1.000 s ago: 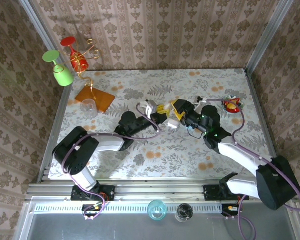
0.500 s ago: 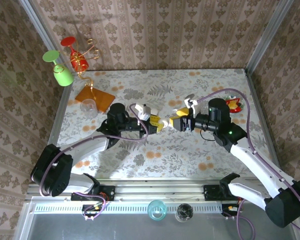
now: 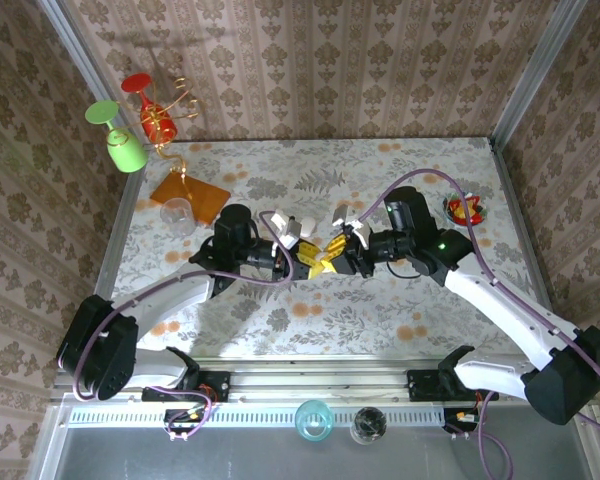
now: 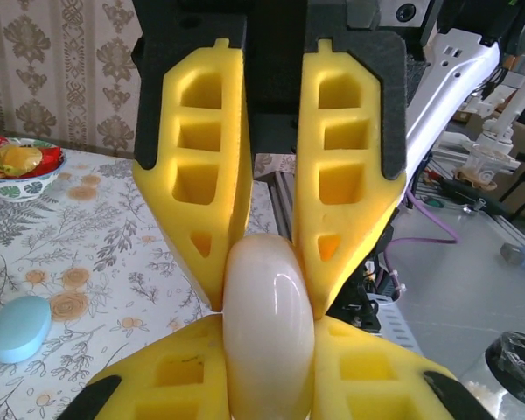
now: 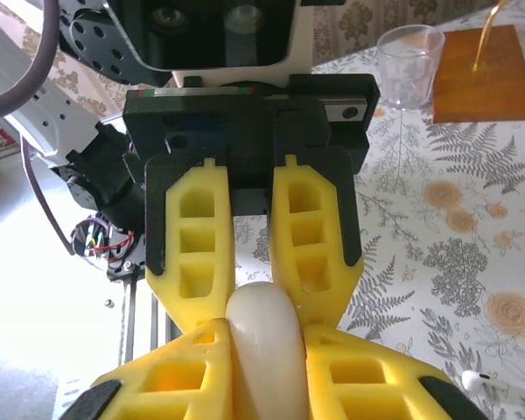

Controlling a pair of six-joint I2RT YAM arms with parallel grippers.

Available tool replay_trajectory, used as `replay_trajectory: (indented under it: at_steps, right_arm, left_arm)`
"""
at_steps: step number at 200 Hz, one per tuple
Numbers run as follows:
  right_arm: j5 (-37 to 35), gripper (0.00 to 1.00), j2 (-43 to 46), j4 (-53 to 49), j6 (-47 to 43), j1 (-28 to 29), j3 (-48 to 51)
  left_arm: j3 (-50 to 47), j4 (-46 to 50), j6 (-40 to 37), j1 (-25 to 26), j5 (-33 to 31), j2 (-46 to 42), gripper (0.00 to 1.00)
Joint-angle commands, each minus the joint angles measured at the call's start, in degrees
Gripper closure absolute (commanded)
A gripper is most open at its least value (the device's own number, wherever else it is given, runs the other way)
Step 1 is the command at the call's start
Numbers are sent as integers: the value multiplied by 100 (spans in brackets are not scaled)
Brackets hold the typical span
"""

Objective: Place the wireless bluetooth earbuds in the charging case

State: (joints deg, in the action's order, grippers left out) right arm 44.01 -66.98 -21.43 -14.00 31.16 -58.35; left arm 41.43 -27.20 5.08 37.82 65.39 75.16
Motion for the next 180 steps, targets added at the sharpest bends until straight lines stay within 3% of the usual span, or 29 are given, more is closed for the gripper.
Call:
replay_trajectory:
  at_steps: [1,19,51,73,119,152,163,180]
  right_arm:
    - [223,85,65,-98,-83,84,-72]
    - [325,88,174,49,-8,83,18]
    - [87,87,402,441,206,66,213]
    - [29,87,491,783,439,22,310]
    - [99,87,563,978,566,-4,372]
    - [112,86,520,898,548,-4,385]
    - [29,85,511,877,555,-4,376]
    - [-275,71,526,890,655,-4,367]
  left_arm:
    - [83,-135,28,45,116,-216,93]
    - [54,-170,22,45,37,-229,88]
    - [35,-177,124,56,-160,-177,51]
    - [-187,-644,289,85,-445,-185,45]
    - [-333,-1090,567,118,-577,-179,52]
    - [-235,-1123,582,126,-503,-103,74]
    - [-201,-1127,587,123,-449,-81,85]
    - [-179,-1121,540,116,-403,-69,94]
